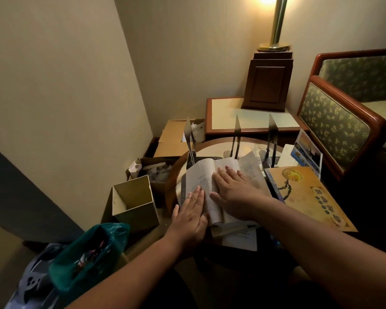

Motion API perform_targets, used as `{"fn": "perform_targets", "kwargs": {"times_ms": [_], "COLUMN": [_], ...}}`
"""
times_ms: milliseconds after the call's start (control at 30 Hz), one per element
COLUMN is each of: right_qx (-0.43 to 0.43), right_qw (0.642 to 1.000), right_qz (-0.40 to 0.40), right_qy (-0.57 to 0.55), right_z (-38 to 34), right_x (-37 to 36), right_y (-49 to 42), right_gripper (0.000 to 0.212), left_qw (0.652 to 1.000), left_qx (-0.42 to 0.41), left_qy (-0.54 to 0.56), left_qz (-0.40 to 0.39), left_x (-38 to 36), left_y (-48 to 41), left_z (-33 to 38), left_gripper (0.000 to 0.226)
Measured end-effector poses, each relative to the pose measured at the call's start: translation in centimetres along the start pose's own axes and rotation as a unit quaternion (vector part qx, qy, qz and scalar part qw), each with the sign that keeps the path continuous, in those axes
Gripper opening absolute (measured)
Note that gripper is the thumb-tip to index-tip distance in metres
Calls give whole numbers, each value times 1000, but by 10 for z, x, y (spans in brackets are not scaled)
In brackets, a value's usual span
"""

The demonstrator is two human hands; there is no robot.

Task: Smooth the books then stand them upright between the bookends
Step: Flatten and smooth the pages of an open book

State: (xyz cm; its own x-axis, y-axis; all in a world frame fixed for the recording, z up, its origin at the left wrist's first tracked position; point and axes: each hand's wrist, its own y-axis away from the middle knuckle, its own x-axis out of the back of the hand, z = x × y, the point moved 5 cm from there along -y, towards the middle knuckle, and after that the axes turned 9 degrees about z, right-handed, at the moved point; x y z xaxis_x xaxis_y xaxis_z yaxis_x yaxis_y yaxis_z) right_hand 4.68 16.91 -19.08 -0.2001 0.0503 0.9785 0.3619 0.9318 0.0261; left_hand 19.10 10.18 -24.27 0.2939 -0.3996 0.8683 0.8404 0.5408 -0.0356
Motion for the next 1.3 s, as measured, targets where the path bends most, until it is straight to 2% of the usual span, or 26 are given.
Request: {"fn": "perform_targets", "kwargs": {"times_ms": [200, 367, 633, 833, 933, 1133, 1300], "right_qx": [5, 5, -3, 1, 7, 5, 6], "right_qw": [999, 998, 998, 998, 998, 998, 998], "right_qz": [23, 19, 11, 14, 15, 12, 15], "right_qy": [48, 58, 64, 65, 64, 67, 56], "right_z": [-1, -2, 0, 2, 2, 1, 1], "right_x": [-11, -11, -15, -18, -19, -18, -17], "right_y": [3, 4, 1, 0, 1, 2, 4], "right_gripper": [92, 77, 81, 74, 74, 70, 71], "left_qw": [999, 997, 993, 997, 996, 995, 995], "left_qx": [23, 61, 85, 15, -7, 13, 23], "left_qy": [31, 52, 56, 51, 69, 93, 89], "left_qz": [-8, 20, 54, 58, 59, 36, 24], "left_x": [-6, -4, 7, 0, -12, -25, -22], "left_y": [-12, -58, -123, -85, -51, 2, 7], "left_z": [-7, -9, -9, -8, -11, -2, 4], "left_gripper": [69, 64, 57, 69, 66, 65, 66]}}
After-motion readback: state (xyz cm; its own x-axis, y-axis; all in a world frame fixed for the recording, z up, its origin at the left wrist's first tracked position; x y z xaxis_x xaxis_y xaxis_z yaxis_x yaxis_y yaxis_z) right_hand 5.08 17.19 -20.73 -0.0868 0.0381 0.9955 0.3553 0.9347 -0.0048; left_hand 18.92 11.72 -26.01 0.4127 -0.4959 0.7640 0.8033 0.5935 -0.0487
